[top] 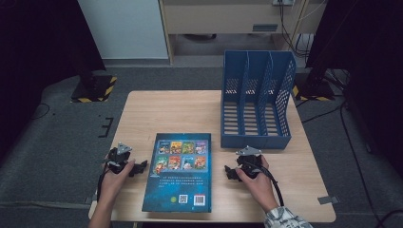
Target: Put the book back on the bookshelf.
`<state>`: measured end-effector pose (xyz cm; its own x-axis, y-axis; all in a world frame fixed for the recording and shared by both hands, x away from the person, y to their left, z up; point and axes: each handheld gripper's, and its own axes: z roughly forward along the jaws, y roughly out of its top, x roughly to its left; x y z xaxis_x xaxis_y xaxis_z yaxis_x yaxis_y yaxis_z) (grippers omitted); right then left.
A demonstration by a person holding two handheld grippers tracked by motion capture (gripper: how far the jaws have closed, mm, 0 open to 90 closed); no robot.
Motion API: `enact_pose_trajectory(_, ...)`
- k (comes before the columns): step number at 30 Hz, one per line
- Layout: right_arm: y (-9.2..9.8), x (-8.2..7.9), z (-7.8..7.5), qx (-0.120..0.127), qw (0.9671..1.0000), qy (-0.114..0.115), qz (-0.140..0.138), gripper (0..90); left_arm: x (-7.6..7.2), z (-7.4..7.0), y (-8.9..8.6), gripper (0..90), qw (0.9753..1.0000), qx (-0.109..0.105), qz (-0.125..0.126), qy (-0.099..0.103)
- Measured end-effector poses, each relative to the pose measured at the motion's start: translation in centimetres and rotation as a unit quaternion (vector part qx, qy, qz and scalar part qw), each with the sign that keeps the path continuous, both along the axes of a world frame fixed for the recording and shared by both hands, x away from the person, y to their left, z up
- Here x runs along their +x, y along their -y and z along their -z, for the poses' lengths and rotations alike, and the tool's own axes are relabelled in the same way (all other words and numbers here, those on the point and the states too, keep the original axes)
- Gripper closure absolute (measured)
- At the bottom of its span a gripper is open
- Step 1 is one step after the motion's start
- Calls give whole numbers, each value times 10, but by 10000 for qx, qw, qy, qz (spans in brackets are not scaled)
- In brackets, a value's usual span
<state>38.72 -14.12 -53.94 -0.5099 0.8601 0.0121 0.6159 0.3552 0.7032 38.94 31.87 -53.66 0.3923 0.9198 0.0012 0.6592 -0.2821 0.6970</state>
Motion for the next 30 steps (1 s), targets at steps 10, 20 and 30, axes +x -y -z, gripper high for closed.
enact_pose_trajectory(10, 2, 0, -5, 215, 9995, -232, -61, 61, -1, -3, 2, 15, 9998, -181, 52, -42)
enact_pose_trajectory(20, -9, -23, -36, 529, 9964, -62, -654, 112, -17, -26, 3, 65, 9990, -383, 77, 222)
enact_pose_trajectory(30, -48, -36, -51, 932, 9854, -44, -1426, 98, -28, -37, 23, 60, 9962, -690, 434, 318)
